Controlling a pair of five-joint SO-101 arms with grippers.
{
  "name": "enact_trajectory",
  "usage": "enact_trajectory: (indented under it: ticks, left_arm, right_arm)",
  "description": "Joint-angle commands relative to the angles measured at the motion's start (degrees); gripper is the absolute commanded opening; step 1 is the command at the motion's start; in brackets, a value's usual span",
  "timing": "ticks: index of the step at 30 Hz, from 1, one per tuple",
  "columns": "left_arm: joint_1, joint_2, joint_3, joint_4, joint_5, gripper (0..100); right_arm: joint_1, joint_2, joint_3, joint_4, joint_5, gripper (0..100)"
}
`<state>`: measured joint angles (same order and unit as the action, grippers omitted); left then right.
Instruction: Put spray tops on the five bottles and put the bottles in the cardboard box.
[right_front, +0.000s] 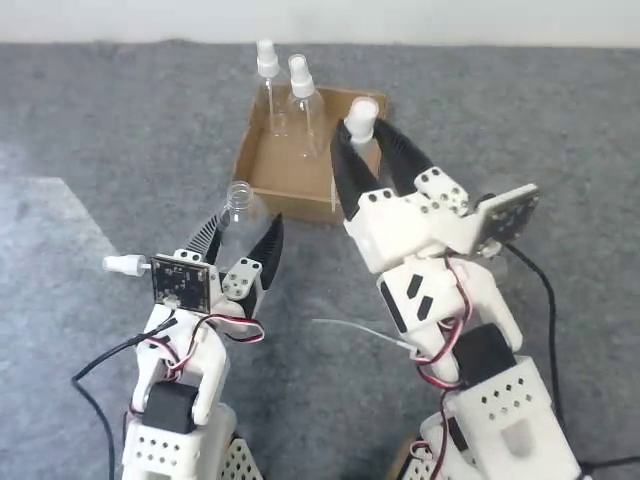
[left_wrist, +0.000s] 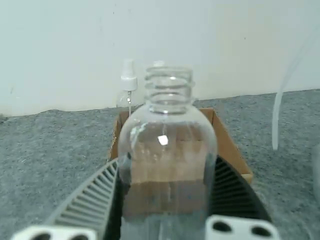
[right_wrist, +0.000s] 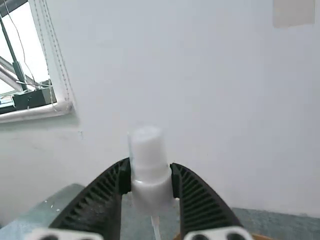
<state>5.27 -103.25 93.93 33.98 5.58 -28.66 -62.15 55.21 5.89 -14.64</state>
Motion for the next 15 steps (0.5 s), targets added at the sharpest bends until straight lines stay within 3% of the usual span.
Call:
enact_trajectory:
  ticks: [1,5,15]
  left_arm:
    - [0.35,-1.23,-0.40,-1.41,0.35,12]
    - [0.35,-1.23,-0.40,-1.41,0.35,12]
    - [0.18,-1.23,-0.40,-1.32,0.35,12]
  right_arm:
    - [-0.57,-1.63,-7.91,-0.13,-1.05,0.7]
    - [-0.57,-1.54,-12.31,-0.04,-5.80,0.7]
    - [-8.84,-1.45,-16.26,-0.48,-5.80,0.9]
